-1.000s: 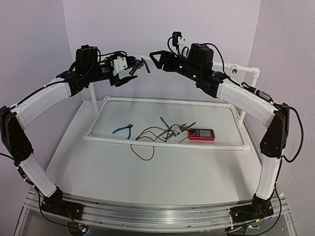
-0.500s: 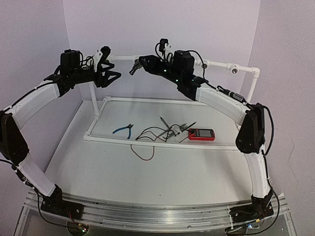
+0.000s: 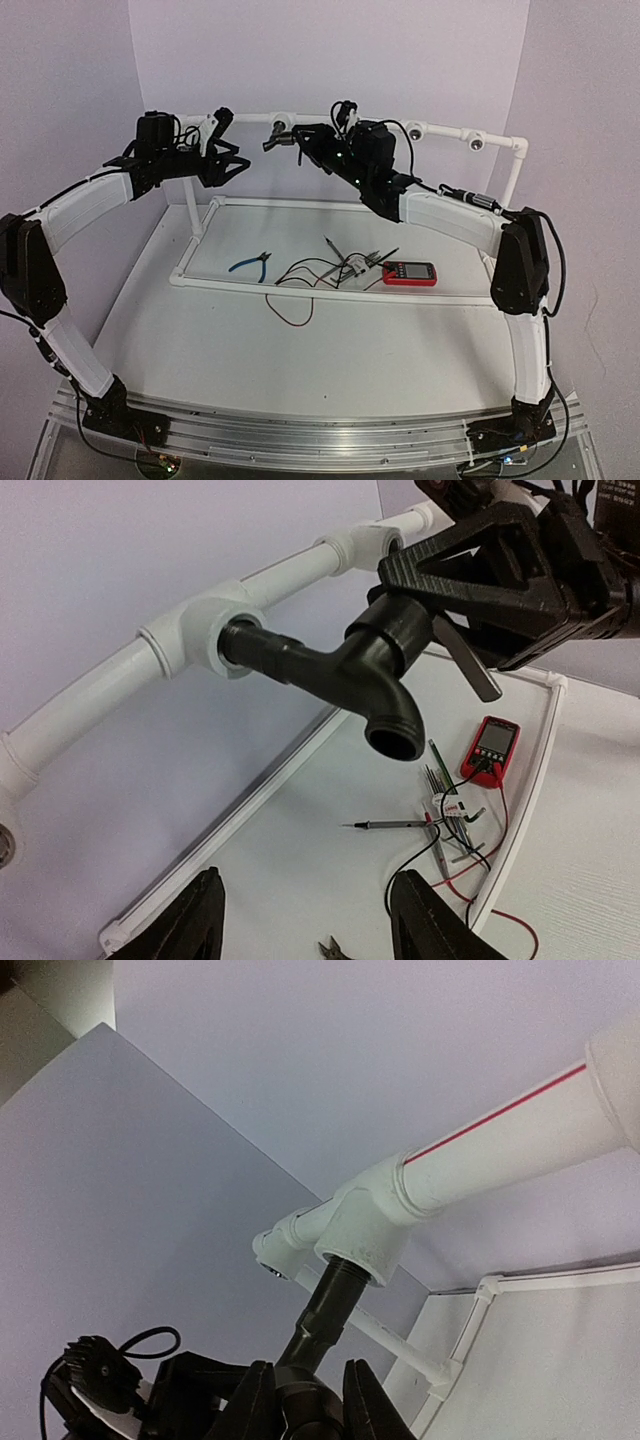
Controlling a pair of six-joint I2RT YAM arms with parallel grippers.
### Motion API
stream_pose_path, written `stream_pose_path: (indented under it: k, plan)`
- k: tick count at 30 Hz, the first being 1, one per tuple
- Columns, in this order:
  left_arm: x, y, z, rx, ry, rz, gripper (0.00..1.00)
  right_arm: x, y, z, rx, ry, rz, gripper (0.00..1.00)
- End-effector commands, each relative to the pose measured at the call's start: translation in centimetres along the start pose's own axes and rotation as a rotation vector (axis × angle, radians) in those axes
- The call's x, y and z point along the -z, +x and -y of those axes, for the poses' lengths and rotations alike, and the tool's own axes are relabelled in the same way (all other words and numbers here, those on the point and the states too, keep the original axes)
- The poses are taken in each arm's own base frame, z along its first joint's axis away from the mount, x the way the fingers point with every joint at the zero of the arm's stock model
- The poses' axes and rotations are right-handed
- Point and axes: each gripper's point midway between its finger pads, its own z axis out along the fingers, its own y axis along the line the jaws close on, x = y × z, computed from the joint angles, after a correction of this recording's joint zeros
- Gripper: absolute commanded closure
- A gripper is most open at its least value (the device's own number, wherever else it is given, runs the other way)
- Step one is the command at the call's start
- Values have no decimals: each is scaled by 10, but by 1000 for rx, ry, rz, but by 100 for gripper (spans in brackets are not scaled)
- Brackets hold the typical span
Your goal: Install the water faucets
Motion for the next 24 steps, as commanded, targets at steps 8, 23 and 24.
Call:
stream_pose_path:
  k: [8,23,24]
  plan:
    - [-23,-29,1,-69,32,70,51,-4,42,85,-264,196,-34,70]
    - [-32,-41,8,-63,59,103,42,-31,70,61,-211,145,-83,64]
    - [-32,-44,8,-66,58,109,42,-34,76,60,-214,141,-93,64]
